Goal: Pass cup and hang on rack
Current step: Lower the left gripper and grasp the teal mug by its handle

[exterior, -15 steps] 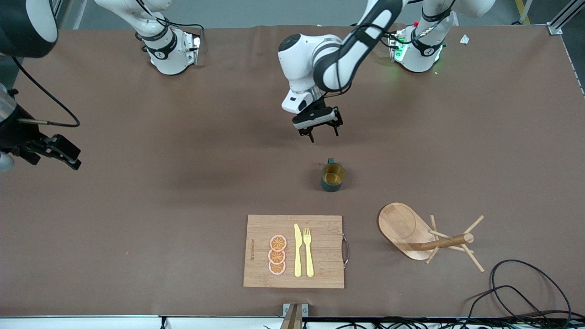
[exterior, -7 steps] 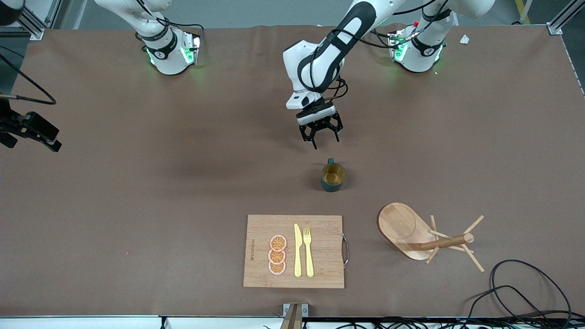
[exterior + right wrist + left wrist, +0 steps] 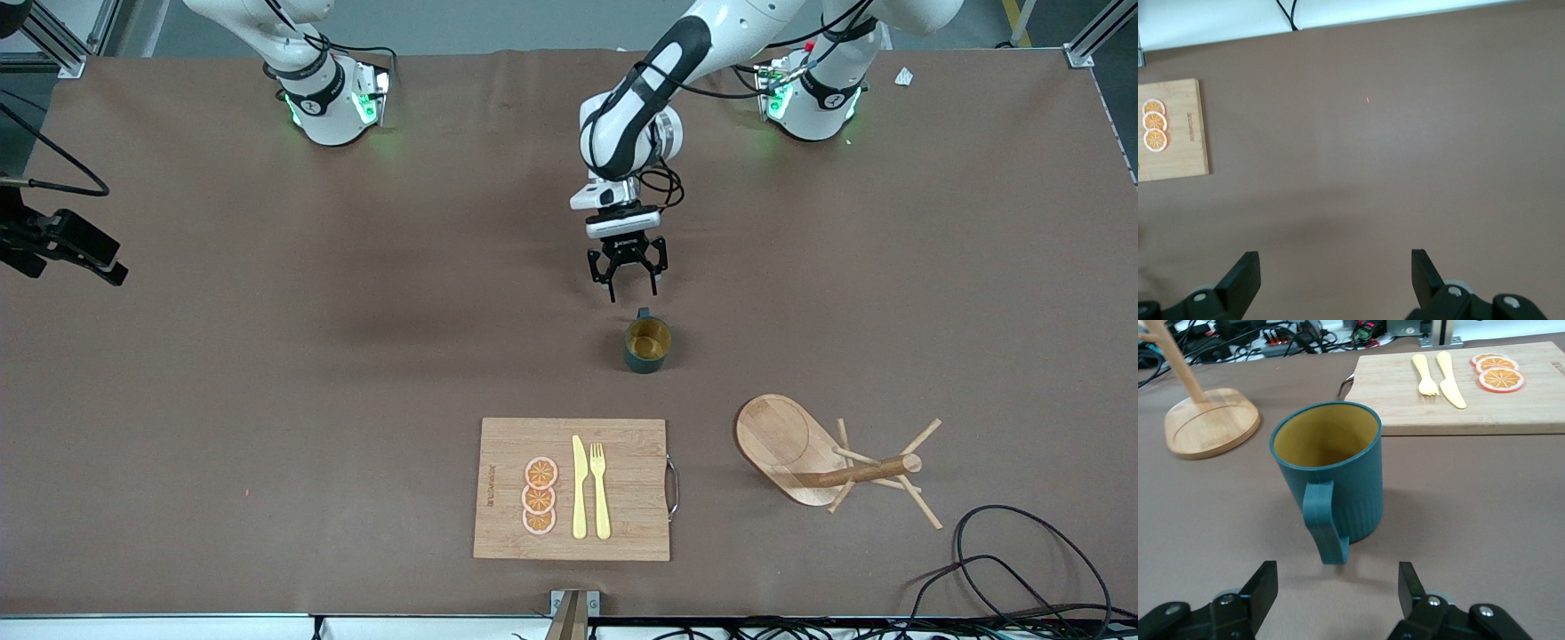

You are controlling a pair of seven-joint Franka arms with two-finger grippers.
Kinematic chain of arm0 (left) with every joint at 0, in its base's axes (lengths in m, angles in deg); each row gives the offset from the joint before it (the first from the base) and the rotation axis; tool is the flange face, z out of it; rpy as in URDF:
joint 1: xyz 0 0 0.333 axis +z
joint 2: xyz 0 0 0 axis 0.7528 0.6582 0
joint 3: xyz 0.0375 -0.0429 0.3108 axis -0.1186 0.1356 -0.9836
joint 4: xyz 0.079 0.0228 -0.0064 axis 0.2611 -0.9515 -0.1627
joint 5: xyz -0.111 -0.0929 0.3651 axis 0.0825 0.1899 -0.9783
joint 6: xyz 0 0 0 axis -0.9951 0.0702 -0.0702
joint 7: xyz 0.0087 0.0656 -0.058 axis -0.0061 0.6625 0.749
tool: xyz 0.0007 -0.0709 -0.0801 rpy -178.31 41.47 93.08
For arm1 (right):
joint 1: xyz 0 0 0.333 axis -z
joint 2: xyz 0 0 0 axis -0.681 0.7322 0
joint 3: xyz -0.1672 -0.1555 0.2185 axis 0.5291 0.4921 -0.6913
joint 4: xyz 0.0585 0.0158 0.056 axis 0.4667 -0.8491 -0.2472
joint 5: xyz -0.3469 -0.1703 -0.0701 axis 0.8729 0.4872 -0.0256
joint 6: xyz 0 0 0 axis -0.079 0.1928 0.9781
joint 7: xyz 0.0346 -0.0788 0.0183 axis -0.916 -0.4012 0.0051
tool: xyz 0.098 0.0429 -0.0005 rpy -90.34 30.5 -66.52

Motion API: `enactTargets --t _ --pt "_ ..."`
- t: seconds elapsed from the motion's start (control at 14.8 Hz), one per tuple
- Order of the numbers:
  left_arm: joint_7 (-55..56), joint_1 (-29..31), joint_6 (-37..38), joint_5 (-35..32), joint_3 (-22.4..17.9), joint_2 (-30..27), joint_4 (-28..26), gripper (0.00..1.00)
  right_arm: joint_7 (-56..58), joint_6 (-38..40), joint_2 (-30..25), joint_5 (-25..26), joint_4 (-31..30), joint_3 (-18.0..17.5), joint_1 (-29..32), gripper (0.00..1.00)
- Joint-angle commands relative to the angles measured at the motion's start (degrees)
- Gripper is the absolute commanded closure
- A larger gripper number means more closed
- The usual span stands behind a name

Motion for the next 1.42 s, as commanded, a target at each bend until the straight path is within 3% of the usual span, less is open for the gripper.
enactTargets --t 0.0,0.2,0.41,0.81,0.95,1.22,1.35 --pt "1.33 2.21 -0.98 -5.23 0.11 -0.78 -2.32 0.19 -0.9 0.89 -0.13 0.13 0.28 1.01 -2.42 0.0" --pt "9.04 2.92 -0.98 -12.96 0.02 0.8 -2.59 0.18 -1.07 0.98 -0.04 -0.3 0.19 5.66 -6.03 0.0" --pt "11.79 4.59 -0.98 -17.72 0.02 1.5 -2.85 0.18 -1.42 1.07 -0.04 -0.74 0.02 5.75 -5.51 0.0" --pt "12.49 5.91 -0.98 -17.65 0.11 3.34 -0.32 0.29 -1.6 1.15 0.05 -0.03 -1.04 5.67 -5.07 0.0" --pt "14.34 5.82 -0.98 -17.55 0.11 4.49 0.49 0.4 -0.99 0.98 0.05 -0.12 -1.04 5.67 -4.98 0.0" --pt "14.34 5.73 -0.9 -16.94 0.2 4.41 0.49 0.75 -0.98 0.63 0.14 -0.12 -1.13 5.67 -5.07 0.0" --pt "13.82 5.73 -0.98 -16.85 0.2 4.06 0.66 0.87 -1.07 0.63 0.14 -0.21 -1.13 5.67 -5.16 0.0"
